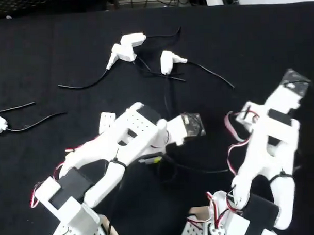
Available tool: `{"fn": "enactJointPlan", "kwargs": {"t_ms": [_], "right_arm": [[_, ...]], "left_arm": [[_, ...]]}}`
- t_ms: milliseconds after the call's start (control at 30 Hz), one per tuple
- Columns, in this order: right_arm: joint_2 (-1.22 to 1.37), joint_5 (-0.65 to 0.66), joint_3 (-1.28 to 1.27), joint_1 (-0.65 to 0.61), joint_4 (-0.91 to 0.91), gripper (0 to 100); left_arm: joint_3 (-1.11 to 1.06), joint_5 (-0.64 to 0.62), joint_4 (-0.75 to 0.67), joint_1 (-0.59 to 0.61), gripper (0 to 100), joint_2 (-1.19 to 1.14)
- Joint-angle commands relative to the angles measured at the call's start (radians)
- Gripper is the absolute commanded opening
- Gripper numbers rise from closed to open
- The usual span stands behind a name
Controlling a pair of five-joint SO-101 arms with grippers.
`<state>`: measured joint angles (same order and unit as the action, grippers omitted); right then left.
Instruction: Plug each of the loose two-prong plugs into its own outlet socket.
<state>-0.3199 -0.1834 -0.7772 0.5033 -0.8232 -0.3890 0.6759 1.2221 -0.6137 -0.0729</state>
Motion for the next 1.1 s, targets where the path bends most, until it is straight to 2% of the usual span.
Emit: {"fn": "enactJointPlan", "kwargs": {"t_ms": [0,133,233,300,467,633,700,900,1067], "right_arm": [[-0.028,-0.003,0.114,0.064,-0.054,23.4],[-0.028,-0.003,0.194,0.098,-0.15,23.4],[-0.028,0.0,0.245,0.11,-0.221,23.4],[-0.028,0.046,0.278,0.11,-0.275,23.3],[-0.028,0.161,0.36,0.126,-0.348,23.3],[-0.03,0.181,0.364,0.123,-0.359,23.2],[-0.03,0.183,0.354,0.086,-0.376,21.3],[-0.03,0.262,0.282,-0.117,-0.377,3.9],[-0.028,0.339,0.226,-0.302,-0.368,2.9]], "left_arm": [[0.002,-0.006,0.002,0.012,3,-0.003],[0.013,-0.011,-0.011,0.039,3,-0.003],[0.021,-0.034,-0.109,0.094,3,0.009],[0.047,-0.123,-0.181,0.139,3,0.037],[0.091,-0.439,-0.338,0.223,3,0.201],[-0.024,-0.647,-0.496,0.257,3,0.465],[-0.119,-0.706,-0.585,0.257,3,0.592],[-0.484,-0.861,-0.905,0.268,3,0.988],[-0.699,-1.002,-1.045,0.39,3,1.227]]}}
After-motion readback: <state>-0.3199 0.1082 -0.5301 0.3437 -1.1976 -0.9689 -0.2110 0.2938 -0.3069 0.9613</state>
